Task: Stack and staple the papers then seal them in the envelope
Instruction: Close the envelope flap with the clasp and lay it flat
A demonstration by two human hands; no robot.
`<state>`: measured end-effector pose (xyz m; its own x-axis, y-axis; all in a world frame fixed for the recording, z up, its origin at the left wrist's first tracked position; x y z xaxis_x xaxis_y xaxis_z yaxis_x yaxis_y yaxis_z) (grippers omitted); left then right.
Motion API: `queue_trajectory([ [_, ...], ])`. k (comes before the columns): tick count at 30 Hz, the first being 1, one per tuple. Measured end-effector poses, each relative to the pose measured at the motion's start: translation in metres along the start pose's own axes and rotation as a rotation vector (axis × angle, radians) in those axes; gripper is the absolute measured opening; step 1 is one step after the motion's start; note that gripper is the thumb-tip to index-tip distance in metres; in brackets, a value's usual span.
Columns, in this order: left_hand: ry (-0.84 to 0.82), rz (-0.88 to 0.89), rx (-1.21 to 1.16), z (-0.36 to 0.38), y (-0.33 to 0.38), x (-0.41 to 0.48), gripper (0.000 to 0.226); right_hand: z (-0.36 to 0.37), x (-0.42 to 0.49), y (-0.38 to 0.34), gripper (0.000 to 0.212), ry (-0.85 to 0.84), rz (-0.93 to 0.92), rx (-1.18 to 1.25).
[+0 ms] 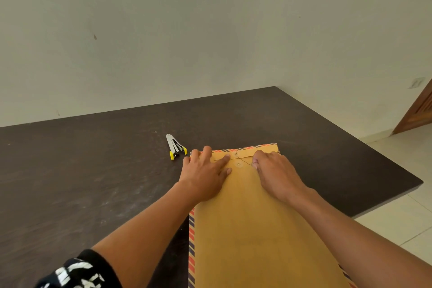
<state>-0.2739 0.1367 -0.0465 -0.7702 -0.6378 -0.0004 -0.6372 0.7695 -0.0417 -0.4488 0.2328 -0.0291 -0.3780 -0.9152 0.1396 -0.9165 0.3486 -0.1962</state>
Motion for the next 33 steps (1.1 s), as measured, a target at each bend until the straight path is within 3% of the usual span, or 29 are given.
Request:
queue_trajectory([
  [7, 0.142, -0.030, -0.103, 0.007, 0.000, -0.007, 0.053, -0.002, -0.003, -0.006, 0.018, -0.106, -0.007, -0.007],
  [19, 0.192, -0.035, -0.113, 0.011, -0.002, -0.007, 0.052, -0.001, -0.001, -0.032, 0.026, -0.203, -0.062, 0.224],
  [33, 0.270, 0.033, -0.226, 0.009, -0.011, -0.016, 0.046, -0.016, 0.067, -0.060, 0.026, -0.392, -0.079, 0.211],
])
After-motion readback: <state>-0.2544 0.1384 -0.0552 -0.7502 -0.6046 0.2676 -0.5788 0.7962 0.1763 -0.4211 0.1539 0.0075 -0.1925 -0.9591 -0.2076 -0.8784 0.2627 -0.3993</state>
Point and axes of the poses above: each hand's wrist, its own x-axis towards the middle knuckle, its own z-axis out of the palm, y = z × x, the point moved 2 cm from there along x, towards the middle knuckle, and after that the axes turned 11 degrees about z, right-handed, at the moved point
